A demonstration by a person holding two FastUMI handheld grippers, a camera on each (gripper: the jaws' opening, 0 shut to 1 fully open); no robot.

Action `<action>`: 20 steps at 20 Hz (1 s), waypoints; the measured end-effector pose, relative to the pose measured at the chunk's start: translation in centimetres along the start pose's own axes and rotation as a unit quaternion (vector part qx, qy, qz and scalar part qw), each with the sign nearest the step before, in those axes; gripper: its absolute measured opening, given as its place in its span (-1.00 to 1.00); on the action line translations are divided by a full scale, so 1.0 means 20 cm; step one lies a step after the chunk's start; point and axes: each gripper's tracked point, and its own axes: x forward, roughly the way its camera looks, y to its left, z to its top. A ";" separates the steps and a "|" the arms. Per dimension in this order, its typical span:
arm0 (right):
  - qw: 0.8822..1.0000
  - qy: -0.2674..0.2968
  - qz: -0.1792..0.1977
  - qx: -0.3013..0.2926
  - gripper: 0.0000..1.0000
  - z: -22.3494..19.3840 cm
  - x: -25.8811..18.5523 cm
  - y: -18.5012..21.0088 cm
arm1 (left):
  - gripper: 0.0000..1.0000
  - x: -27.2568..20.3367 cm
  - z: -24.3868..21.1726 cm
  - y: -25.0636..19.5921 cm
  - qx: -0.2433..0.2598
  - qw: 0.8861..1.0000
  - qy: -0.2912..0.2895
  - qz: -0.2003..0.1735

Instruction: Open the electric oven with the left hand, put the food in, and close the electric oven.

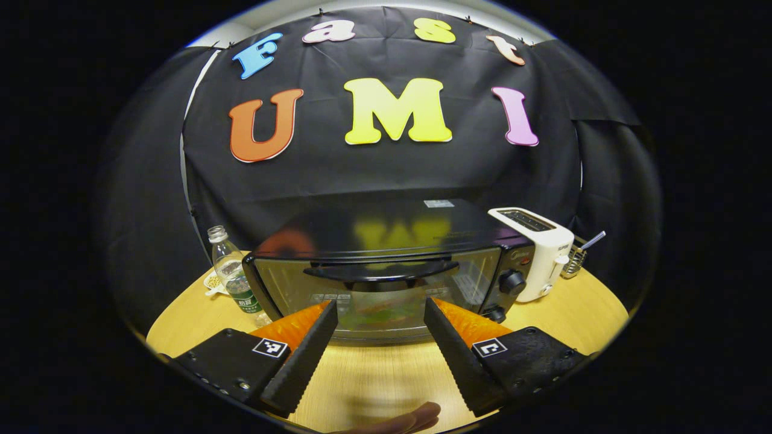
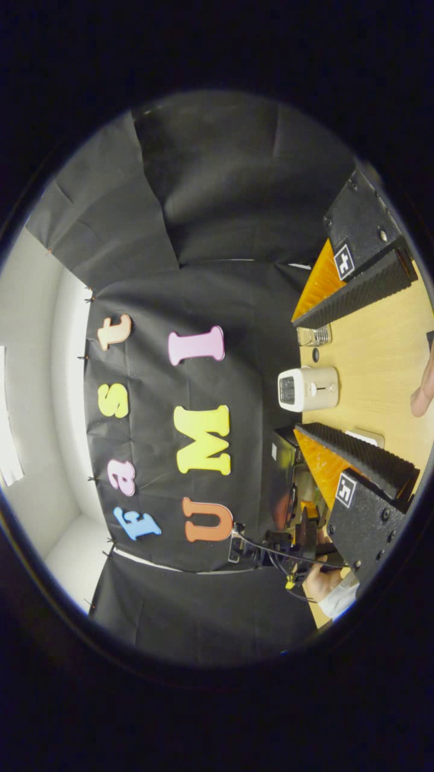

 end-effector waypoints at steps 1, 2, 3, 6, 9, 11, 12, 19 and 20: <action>1.000 -0.004 -0.001 0.001 1.00 0.01 -0.02 0.00 | 0.90 -0.05 0.05 0.00 -0.001 1.000 -0.014 -0.001; 1.000 -0.009 -0.002 0.003 0.80 0.03 -0.04 0.00 | 0.91 -0.11 0.09 0.00 -0.001 1.000 -0.024 0.000; 1.000 -0.010 -0.005 0.006 0.80 0.05 -0.06 0.00 | 0.90 -0.18 0.13 0.00 -0.002 0.999 -0.033 0.001; 1.000 -0.012 -0.013 0.008 1.00 0.07 -0.13 -0.03 | 0.89 -0.41 0.25 -0.01 -0.014 0.998 -0.063 -0.002; 0.999 -0.028 -0.018 0.005 1.00 0.13 -0.20 -0.04 | 0.90 -0.65 0.36 0.00 -0.025 0.996 -0.088 0.003; 0.999 -0.036 -0.018 0.003 1.00 0.16 -0.25 -0.03 | 0.90 -0.83 0.44 0.01 -0.029 0.993 -0.112 0.006; 0.999 -0.040 -0.017 0.002 1.00 0.17 -0.28 -0.03 | 0.90 -0.93 0.47 0.02 -0.033 0.992 -0.121 0.007; 0.998 -0.052 -0.039 0.016 1.00 0.20 -0.43 -0.05 | 0.67 -1.48 0.46 0.07 -0.045 0.986 -0.160 0.024; 0.997 -0.054 -0.043 0.023 0.79 0.20 -0.45 -0.05 | 0.86 -1.52 0.42 0.07 -0.045 0.986 -0.158 0.027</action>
